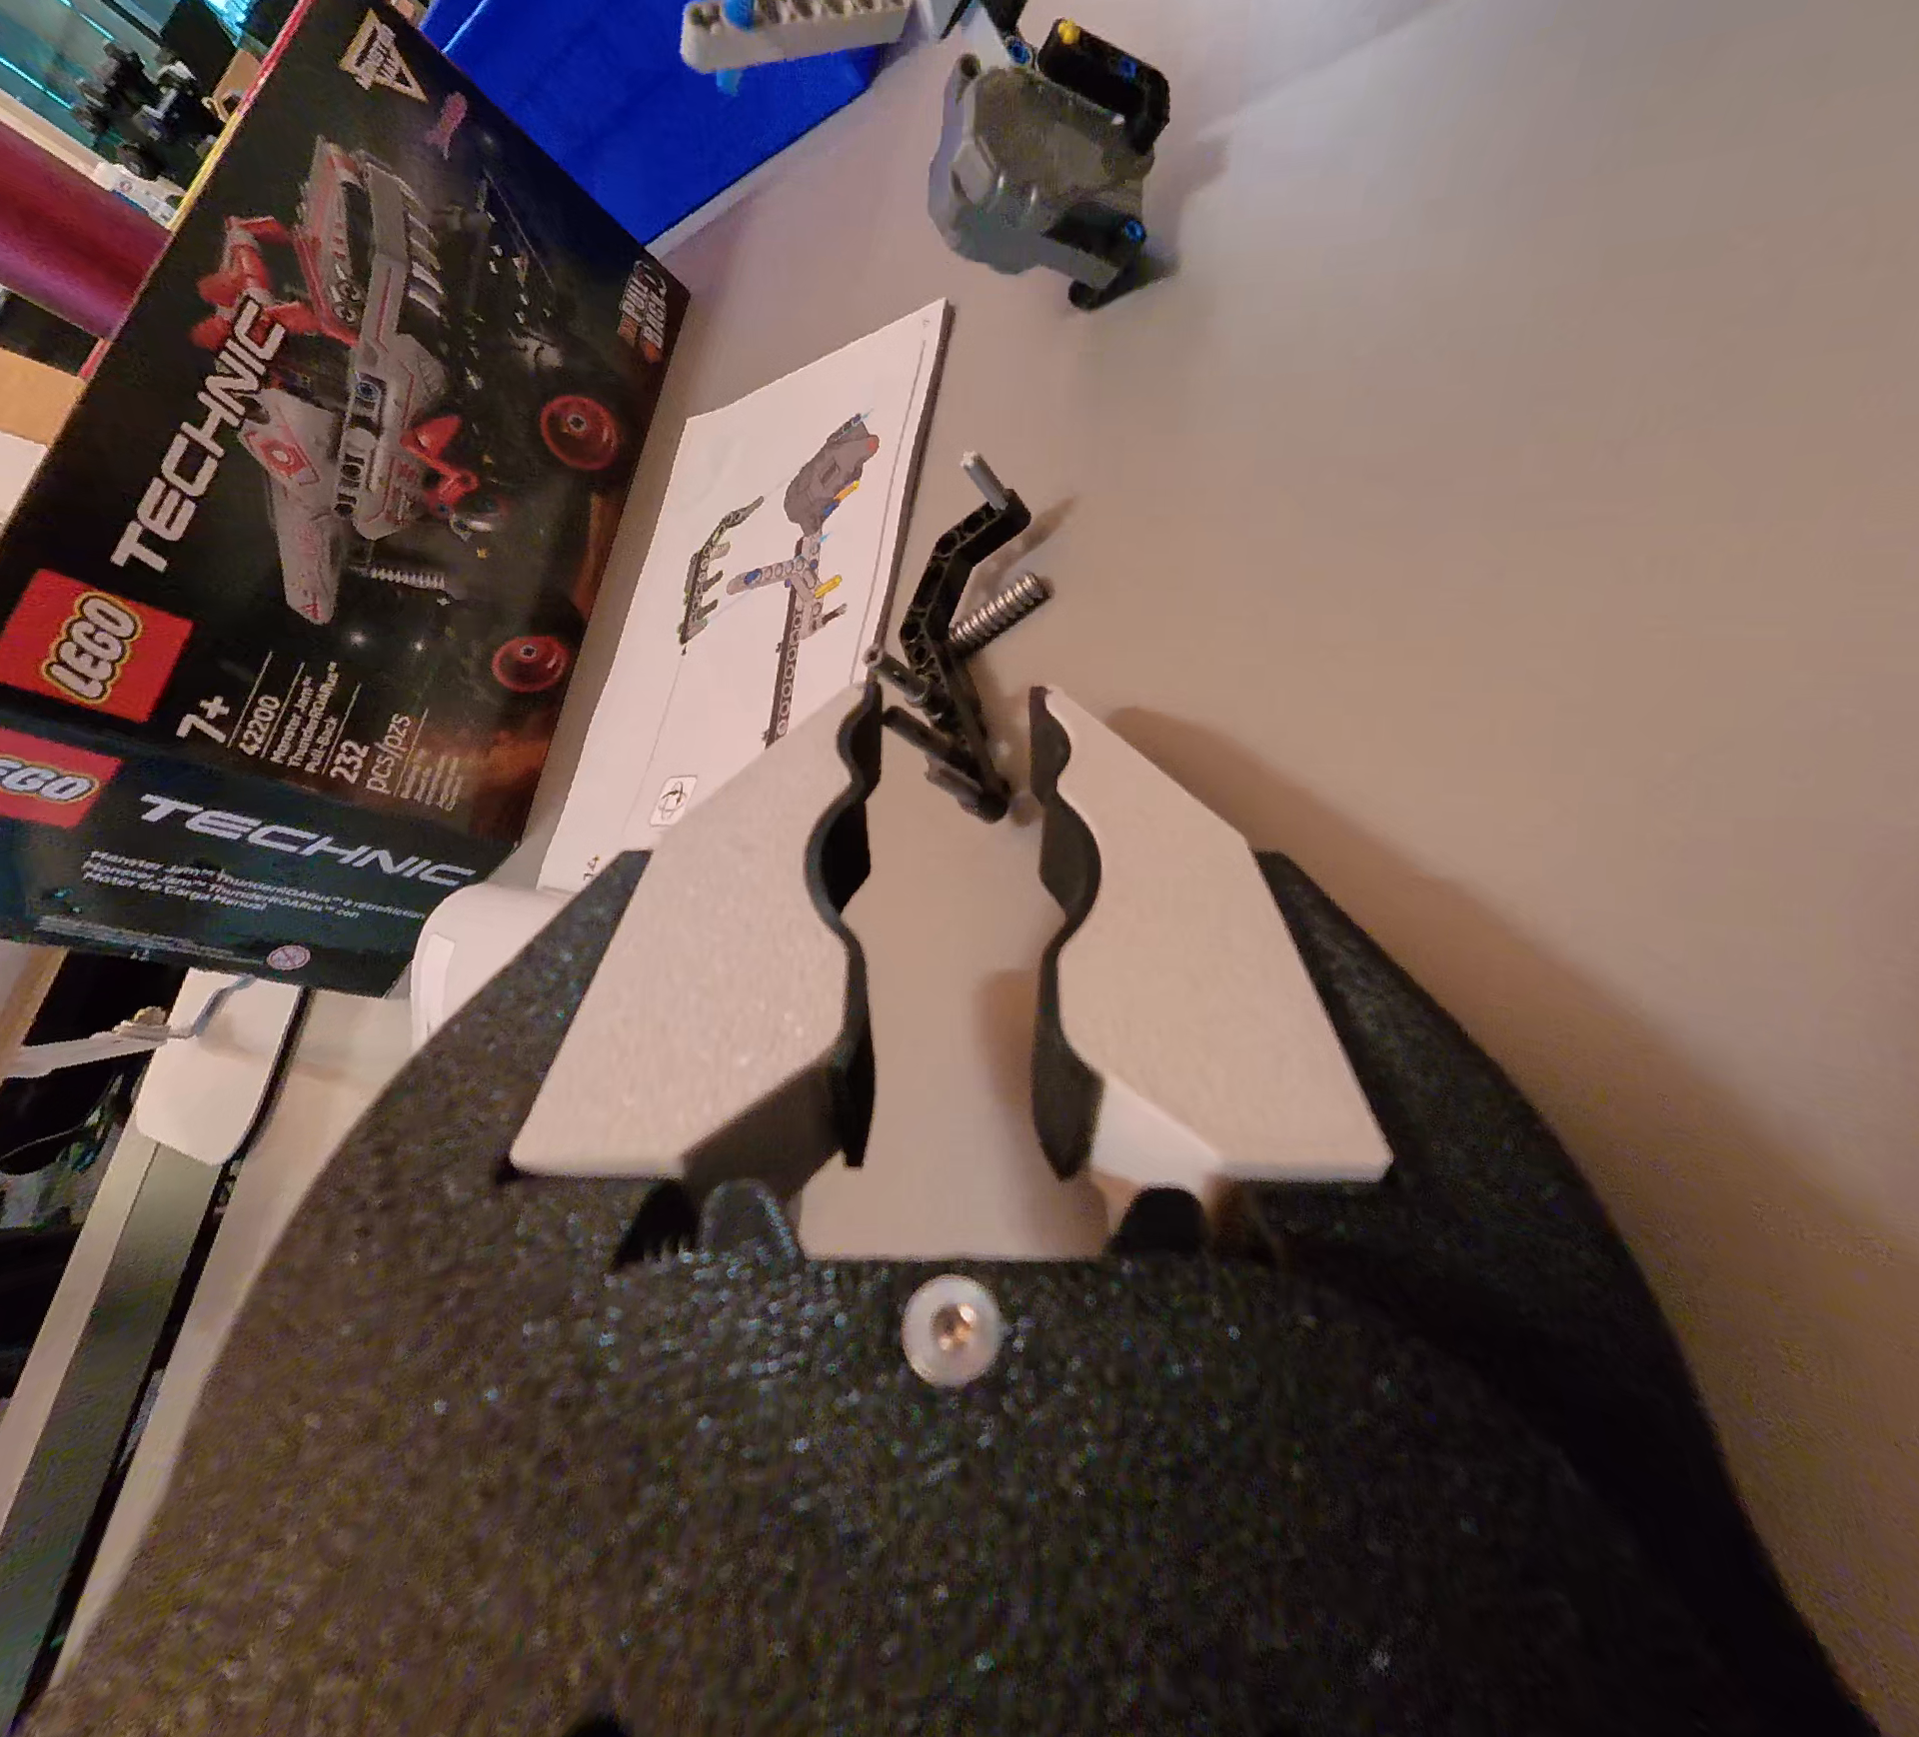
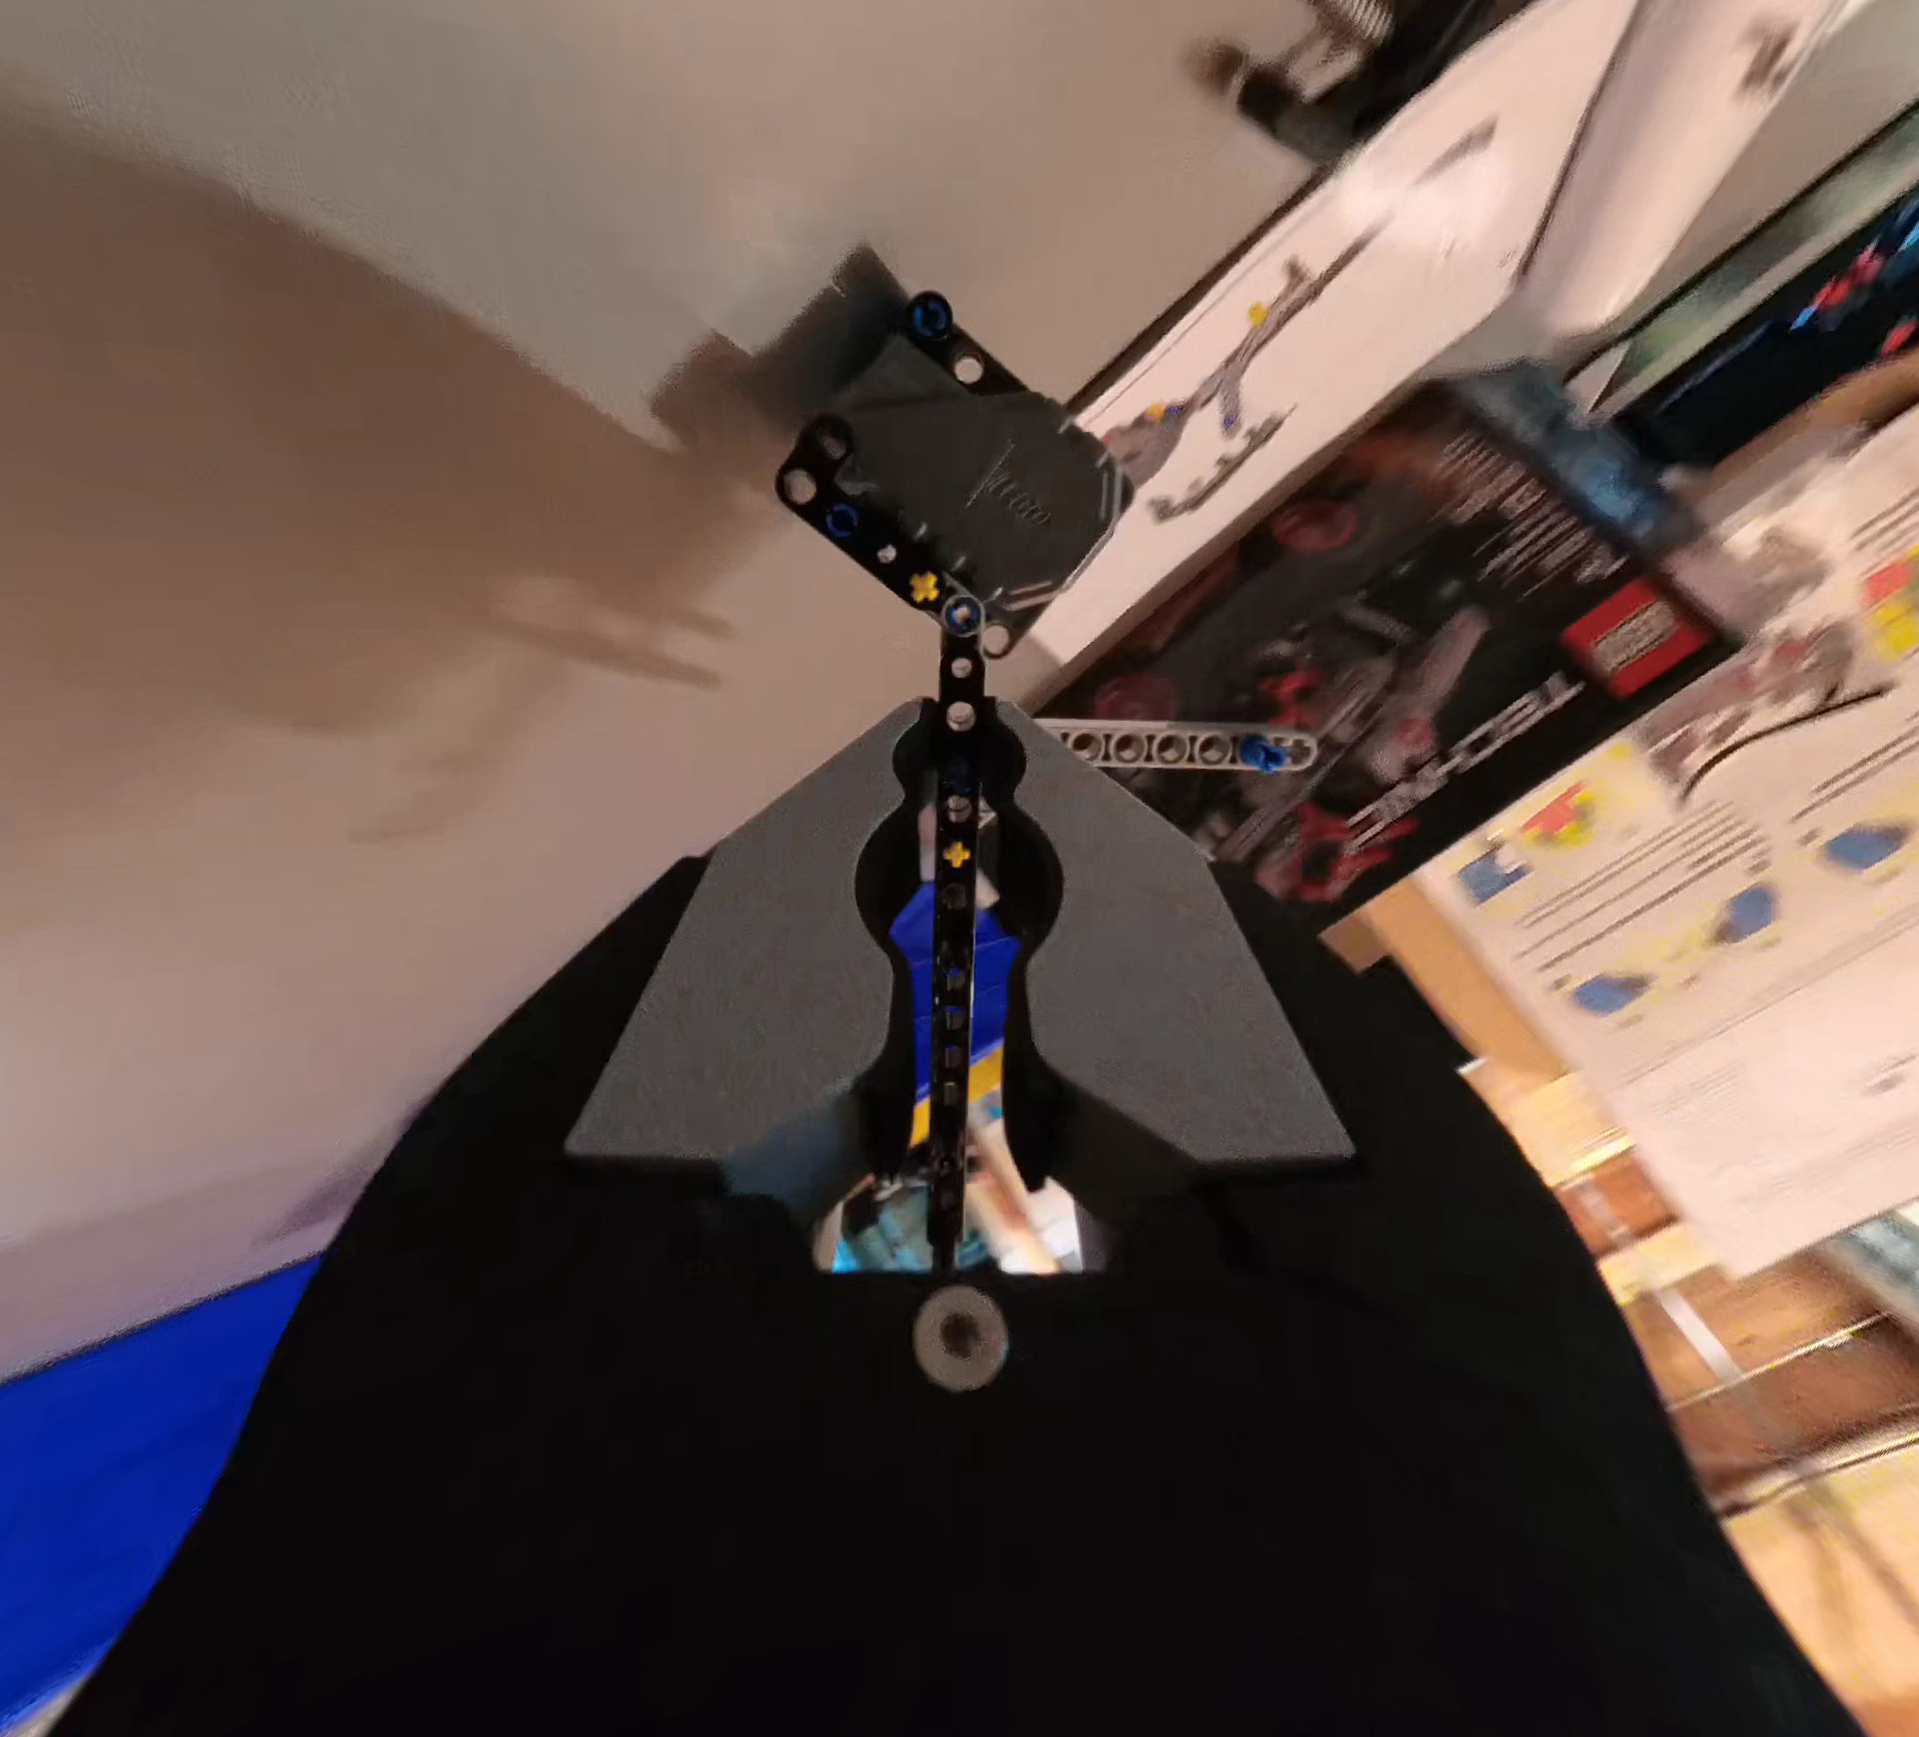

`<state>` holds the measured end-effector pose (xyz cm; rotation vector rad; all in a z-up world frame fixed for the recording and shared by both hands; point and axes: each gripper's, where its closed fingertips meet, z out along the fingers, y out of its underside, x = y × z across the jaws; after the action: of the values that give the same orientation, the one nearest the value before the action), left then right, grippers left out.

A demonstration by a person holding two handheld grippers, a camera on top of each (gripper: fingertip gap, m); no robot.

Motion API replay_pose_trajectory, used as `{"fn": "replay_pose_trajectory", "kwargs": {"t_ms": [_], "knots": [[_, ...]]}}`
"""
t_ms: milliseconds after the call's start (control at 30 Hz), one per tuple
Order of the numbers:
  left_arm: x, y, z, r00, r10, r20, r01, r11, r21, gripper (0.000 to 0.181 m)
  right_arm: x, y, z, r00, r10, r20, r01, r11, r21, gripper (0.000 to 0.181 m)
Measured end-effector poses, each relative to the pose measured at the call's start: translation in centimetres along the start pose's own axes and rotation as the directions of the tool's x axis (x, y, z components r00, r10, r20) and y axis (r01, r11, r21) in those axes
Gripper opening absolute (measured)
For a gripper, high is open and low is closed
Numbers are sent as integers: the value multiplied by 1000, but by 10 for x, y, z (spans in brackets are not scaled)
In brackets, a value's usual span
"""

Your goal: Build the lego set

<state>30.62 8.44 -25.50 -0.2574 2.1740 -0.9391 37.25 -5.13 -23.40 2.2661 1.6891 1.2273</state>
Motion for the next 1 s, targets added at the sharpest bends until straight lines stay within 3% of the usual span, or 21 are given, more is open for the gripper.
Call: {"fn": "replay_pose_trajectory", "kwargs": {"t_ms": [33,267,533,733,1000], "knots": [[0,0,1,1000,-4,-1,4,1000,1,26,-5,5,1,999,51,-2,-51,999,-11,5],[0,-2,3,1000,-22,-3,22,1000,19,24,-27,18,5,946,318,-68,-321,946,-37,5],[-2,-3,2,999,-38,1,38,999,33,23,-41,20,17,920,384,-84,-382,923,31,17],[-2,-4,1,999,-36,0,36,999,35,22,-42,21,27,902,431,38,-432,897,90,38],[0,-4,-1,1000,-28,-3,28,999,40,21,-33,23,40,923,337,188,-356,931,82,49]]}}
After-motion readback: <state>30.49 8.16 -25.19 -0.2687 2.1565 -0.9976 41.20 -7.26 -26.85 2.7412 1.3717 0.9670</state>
